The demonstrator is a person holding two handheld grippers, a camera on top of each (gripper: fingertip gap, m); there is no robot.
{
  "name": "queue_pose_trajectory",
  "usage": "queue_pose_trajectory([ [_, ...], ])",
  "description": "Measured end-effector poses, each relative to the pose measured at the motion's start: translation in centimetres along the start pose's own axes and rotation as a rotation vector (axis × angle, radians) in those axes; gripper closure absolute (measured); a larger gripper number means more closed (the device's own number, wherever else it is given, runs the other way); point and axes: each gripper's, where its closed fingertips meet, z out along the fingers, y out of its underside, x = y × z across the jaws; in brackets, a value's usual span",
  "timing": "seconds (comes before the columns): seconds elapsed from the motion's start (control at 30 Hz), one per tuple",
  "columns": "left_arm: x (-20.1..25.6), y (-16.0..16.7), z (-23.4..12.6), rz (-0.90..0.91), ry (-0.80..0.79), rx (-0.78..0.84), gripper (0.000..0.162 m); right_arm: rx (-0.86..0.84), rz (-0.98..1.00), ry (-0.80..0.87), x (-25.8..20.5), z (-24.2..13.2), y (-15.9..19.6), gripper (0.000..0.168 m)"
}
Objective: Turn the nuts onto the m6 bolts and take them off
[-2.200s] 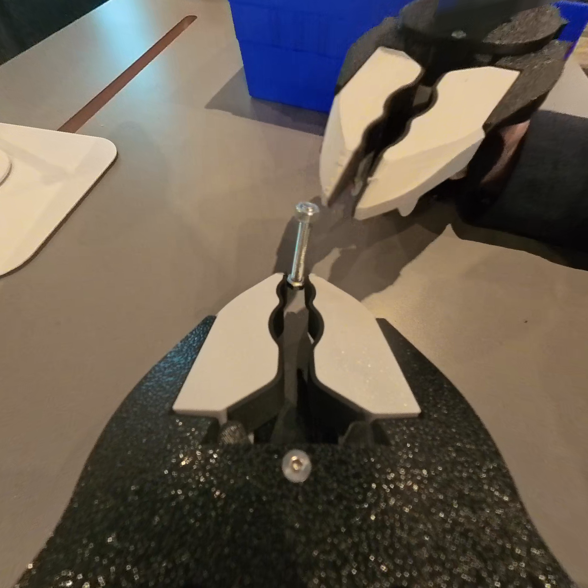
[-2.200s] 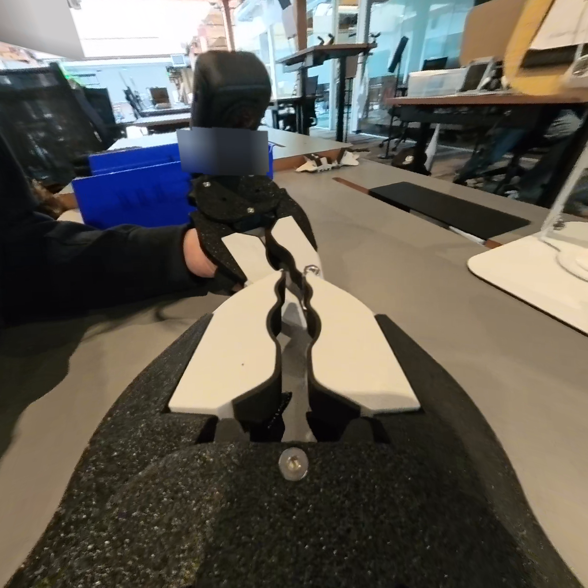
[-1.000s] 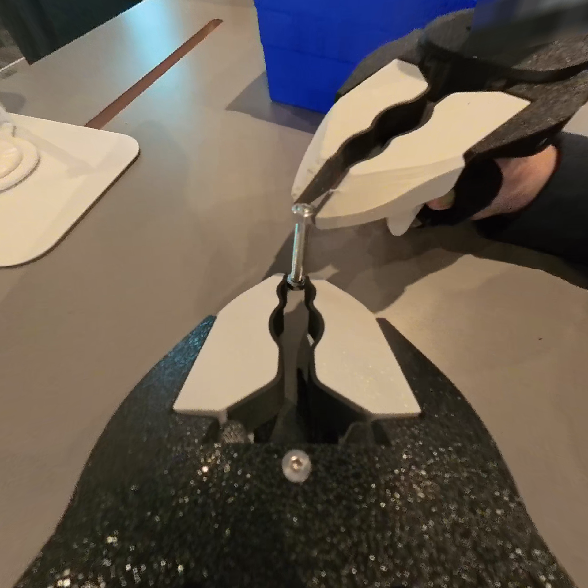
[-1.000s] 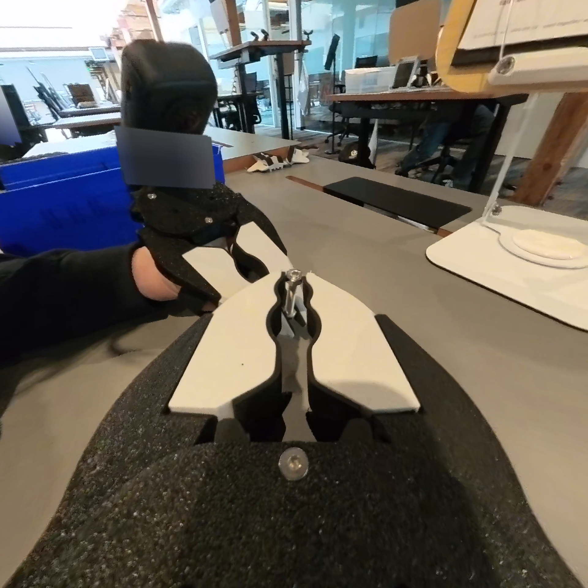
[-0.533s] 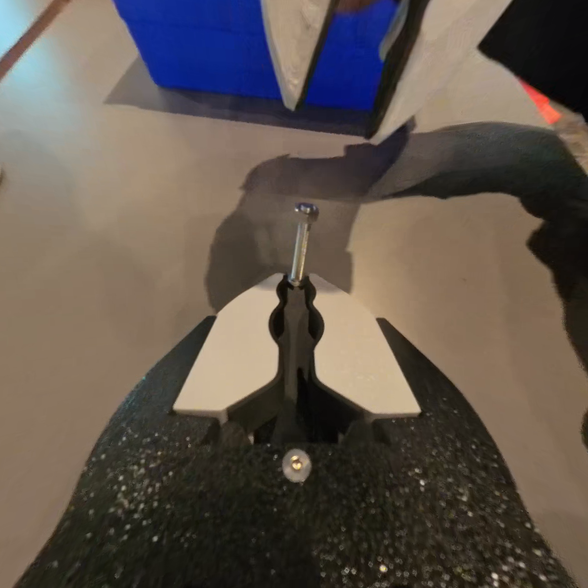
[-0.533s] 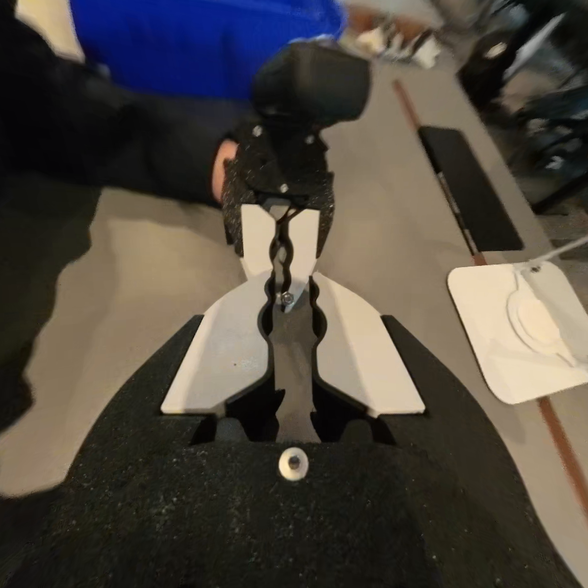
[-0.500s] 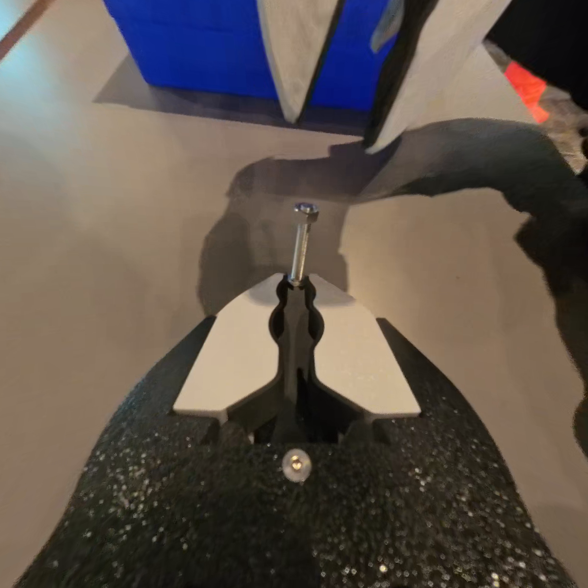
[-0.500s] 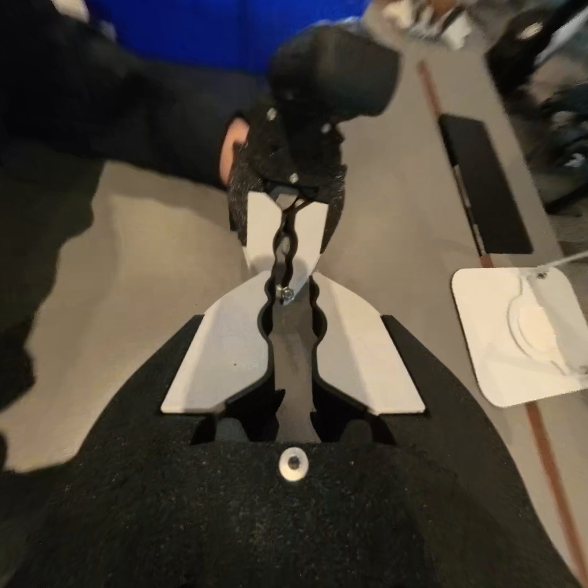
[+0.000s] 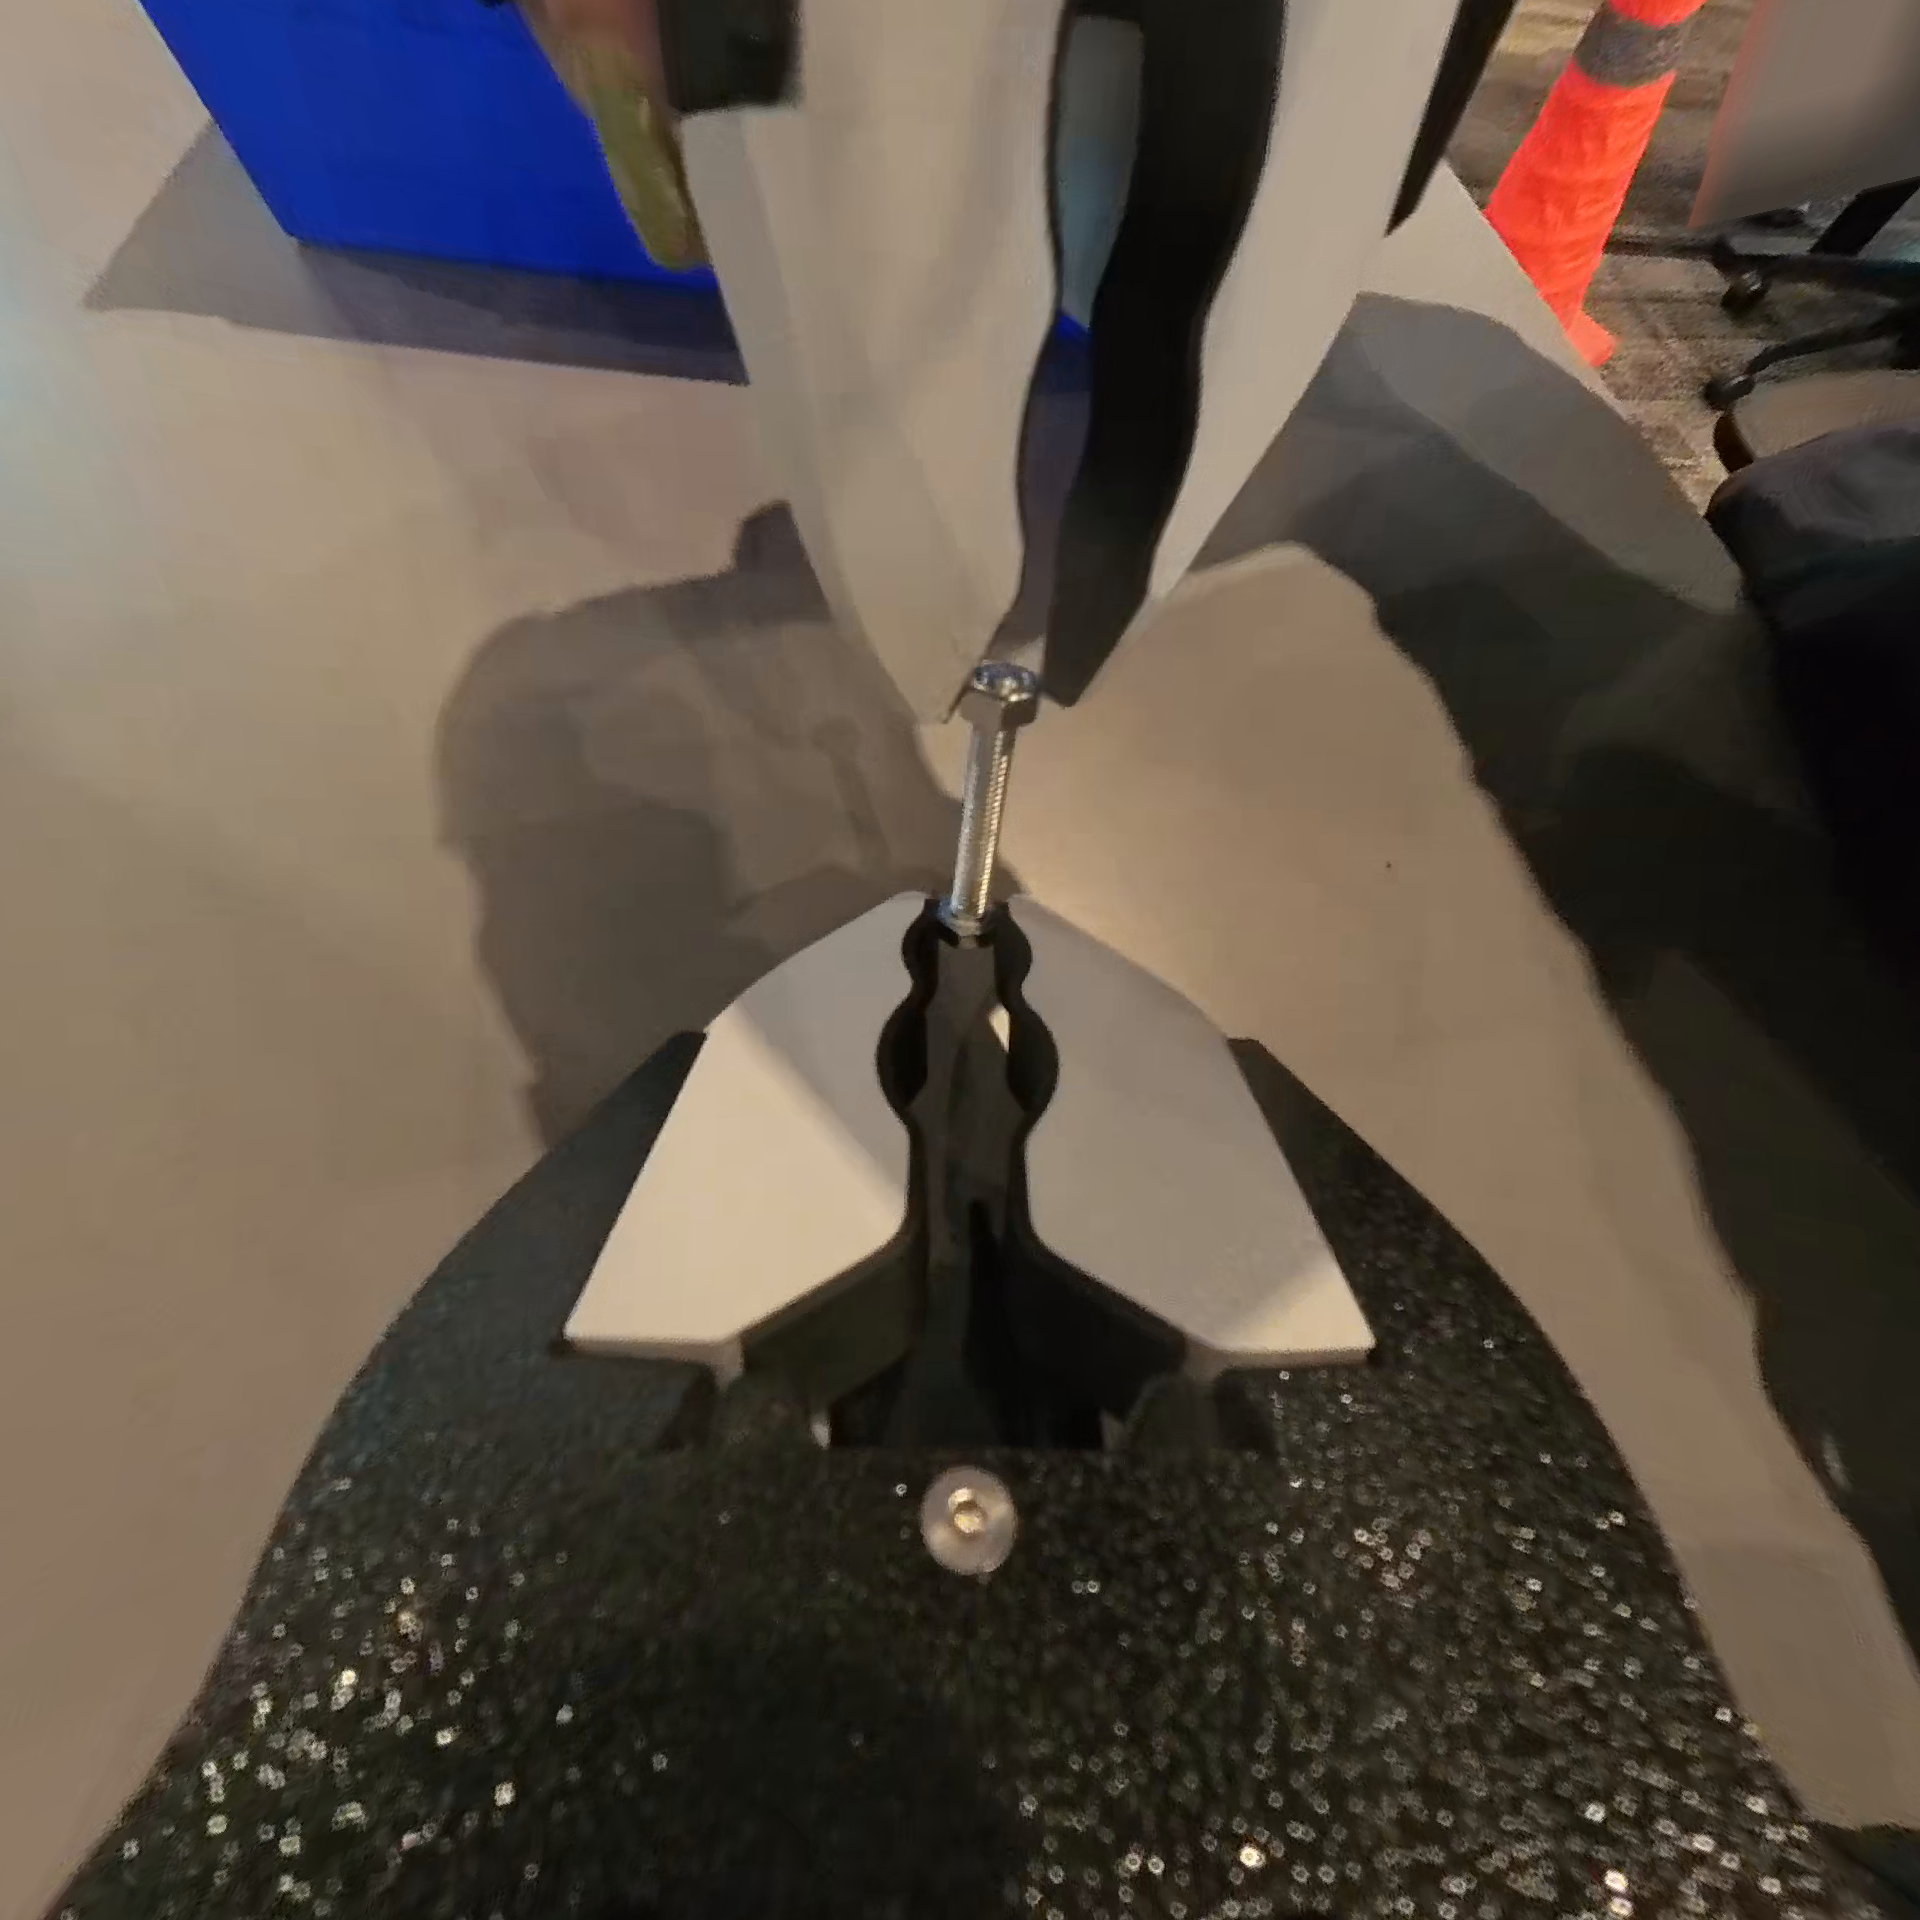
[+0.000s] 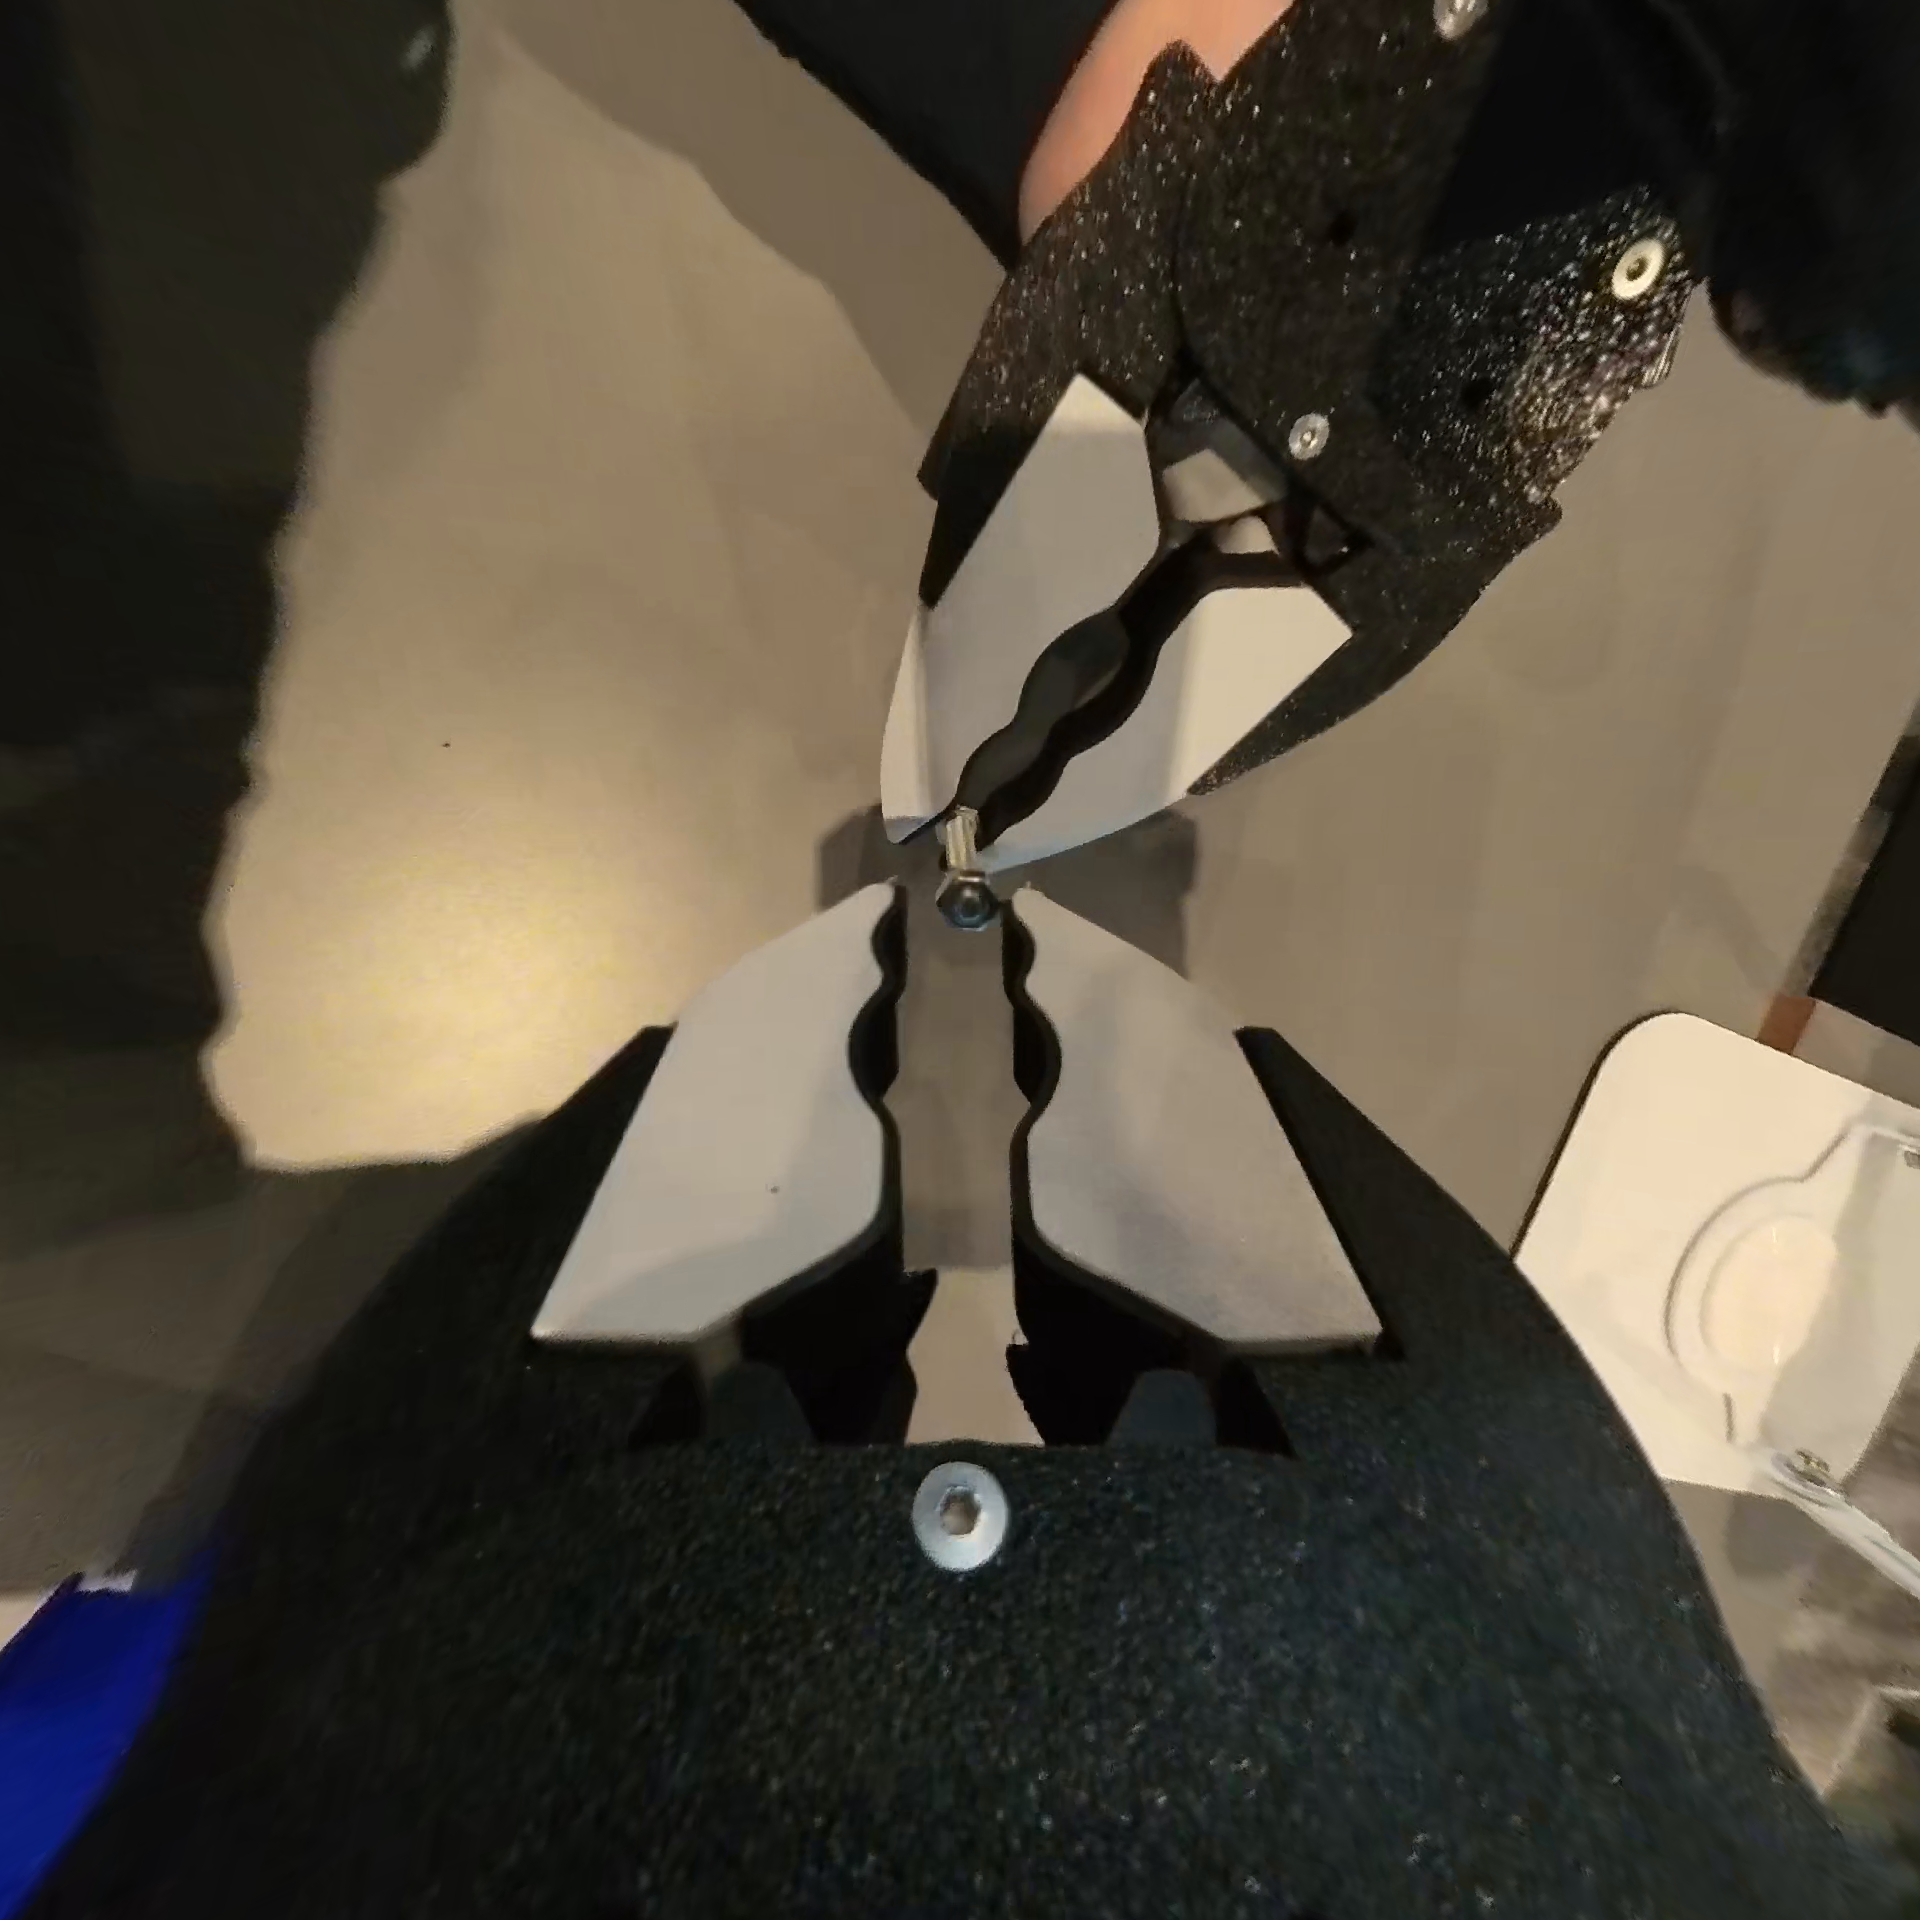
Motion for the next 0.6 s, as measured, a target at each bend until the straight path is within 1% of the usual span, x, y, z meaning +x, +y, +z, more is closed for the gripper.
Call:
queue_pose_trajectory([
  [0.03, 0.0, 0.0, 0.0, 0.000, -0.001, -0.001, 0.152, -0.011, -0.006, 0.010, 0.1, 0.0, 0.1, 0.156],
  [0.13, -0.2, 0.0, 0.0, -0.004, -0.016, -0.004, 0.152, -0.024, 0.020, 0.016, 0.2, 0.1, 0.1, 0.157],
  [0.23, -0.7, -0.1, -0.1, -0.021, -0.046, 0.009, 0.152, -0.027, 0.129, 0.048, 0.7, 0.0, 0.2, 0.157],
  [0.5, -1.9, 0.1, 0.0, -0.036, -0.137, -0.011, 0.152, -0.065, 0.622, 0.137, 1.5, 0.3, 0.8, 0.157],
  [0.6, -2.3, 0.2, -0.1, -0.048, -0.166, -0.013, 0.152, -0.020, 0.905, 0.149, 1.9, 0.4, 0.9, 0.157],
])
